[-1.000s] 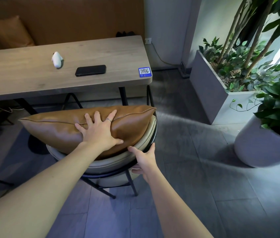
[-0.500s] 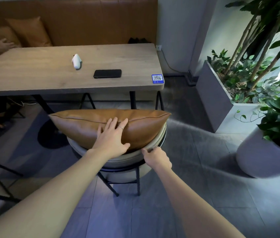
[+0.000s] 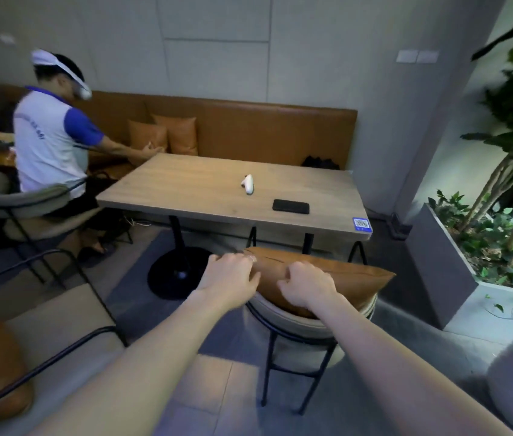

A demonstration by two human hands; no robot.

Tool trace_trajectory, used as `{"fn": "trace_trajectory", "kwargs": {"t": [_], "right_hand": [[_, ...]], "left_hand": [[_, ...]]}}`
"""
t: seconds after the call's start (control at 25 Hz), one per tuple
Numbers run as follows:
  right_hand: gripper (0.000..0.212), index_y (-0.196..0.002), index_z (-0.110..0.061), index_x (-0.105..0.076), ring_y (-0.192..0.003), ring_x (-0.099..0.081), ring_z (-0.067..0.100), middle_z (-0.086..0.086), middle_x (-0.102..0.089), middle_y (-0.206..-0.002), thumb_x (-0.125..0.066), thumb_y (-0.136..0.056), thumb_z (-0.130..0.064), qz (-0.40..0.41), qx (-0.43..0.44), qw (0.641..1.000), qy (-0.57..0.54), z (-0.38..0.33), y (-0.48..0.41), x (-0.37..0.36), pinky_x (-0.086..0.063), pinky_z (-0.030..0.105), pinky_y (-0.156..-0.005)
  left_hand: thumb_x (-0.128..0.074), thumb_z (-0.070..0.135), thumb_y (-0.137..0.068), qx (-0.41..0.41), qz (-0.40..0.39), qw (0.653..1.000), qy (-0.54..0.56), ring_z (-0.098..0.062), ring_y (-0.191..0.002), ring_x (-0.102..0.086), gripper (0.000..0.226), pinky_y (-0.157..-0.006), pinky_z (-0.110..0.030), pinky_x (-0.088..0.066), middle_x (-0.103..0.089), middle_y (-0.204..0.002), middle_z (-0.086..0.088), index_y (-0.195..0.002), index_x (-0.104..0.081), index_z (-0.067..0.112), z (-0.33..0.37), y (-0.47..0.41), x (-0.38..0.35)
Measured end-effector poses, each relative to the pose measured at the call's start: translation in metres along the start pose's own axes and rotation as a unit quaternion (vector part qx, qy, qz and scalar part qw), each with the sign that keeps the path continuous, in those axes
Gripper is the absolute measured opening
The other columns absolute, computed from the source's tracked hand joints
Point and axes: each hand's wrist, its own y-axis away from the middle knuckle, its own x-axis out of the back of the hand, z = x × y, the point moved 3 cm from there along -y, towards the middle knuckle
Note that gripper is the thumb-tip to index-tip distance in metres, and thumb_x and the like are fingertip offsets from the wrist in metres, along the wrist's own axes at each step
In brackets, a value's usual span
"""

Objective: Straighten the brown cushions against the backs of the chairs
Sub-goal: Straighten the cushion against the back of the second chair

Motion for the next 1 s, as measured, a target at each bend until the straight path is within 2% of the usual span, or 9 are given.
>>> {"fn": "trace_trajectory", "kwargs": {"t": [0.12,0.24,0.44,0.68,0.84,1.0], "right_hand": [[0.042,-0.125,-0.016,-0.061,-0.116,-0.06,0.037,0.012,-0.06,-0.128,-0.049,-0.097,-0.044,0.066,0.061,0.996,0.0,-0.095,0.052,0.033,-0.05,0.049,-0.096],[0.045,-0.137,-0.018,-0.051,-0.12,-0.059,0.035,0.012,-0.058,-0.133,-0.049,-0.099,-0.044,0.158,0.125,0.979,-0.015,-0.19,0.114,0.049,-0.049,0.05,-0.098],[0.05,-0.142,-0.022,-0.048,-0.12,-0.058,0.029,0.008,-0.058,-0.135,-0.047,-0.1,-0.049,0.26,0.22,0.939,-0.054,-0.316,0.186,0.058,-0.049,0.049,-0.099],[0.054,-0.144,-0.024,-0.047,-0.115,-0.06,0.027,0.006,-0.057,-0.135,-0.047,-0.099,-0.053,0.295,0.304,0.901,-0.093,-0.43,0.229,0.062,-0.051,0.047,-0.094],[0.053,-0.143,-0.024,-0.046,-0.118,-0.059,0.026,0.006,-0.055,-0.137,-0.047,-0.098,-0.052,0.302,0.348,0.879,-0.119,-0.491,0.234,0.047,-0.049,0.047,-0.095],[0.055,-0.145,-0.024,-0.045,-0.124,-0.056,0.027,0.007,-0.054,-0.14,-0.047,-0.098,-0.051,0.289,0.35,0.88,-0.138,-0.539,0.216,0.014,-0.045,0.05,-0.102]], "left_hand": [[-0.044,0.044,-0.099,0.035,0.043,0.998,-0.002,-0.029,-0.131,-0.049,0.051,-0.103,-0.048,-0.036,-0.054,-0.144,-0.003,-0.145,-0.047,0.023,-0.073,0.069,0.076],[-0.046,0.047,-0.098,0.062,0.106,0.992,-0.01,-0.03,-0.136,-0.043,0.058,-0.107,-0.051,-0.036,-0.049,-0.149,-0.005,-0.15,-0.039,0.024,-0.143,0.151,0.145],[-0.048,0.05,-0.096,0.111,0.178,0.977,-0.04,-0.027,-0.139,-0.038,0.059,-0.105,-0.052,-0.035,-0.047,-0.15,-0.002,-0.149,-0.041,0.024,-0.227,0.268,0.222],[-0.049,0.051,-0.095,0.181,0.235,0.954,-0.048,-0.027,-0.142,-0.035,0.062,-0.108,-0.054,-0.034,-0.044,-0.155,-0.004,-0.151,-0.039,0.027,-0.296,0.355,0.271],[-0.051,0.049,-0.095,0.233,0.279,0.93,-0.049,-0.027,-0.14,-0.039,0.058,-0.106,-0.054,-0.034,-0.049,-0.149,-0.005,-0.146,-0.046,0.023,-0.341,0.384,0.281],[-0.053,0.048,-0.095,0.278,0.277,0.919,-0.032,-0.028,-0.137,-0.041,0.055,-0.106,-0.053,-0.034,-0.051,-0.146,-0.006,-0.143,-0.049,0.02,-0.395,0.389,0.27]]}}
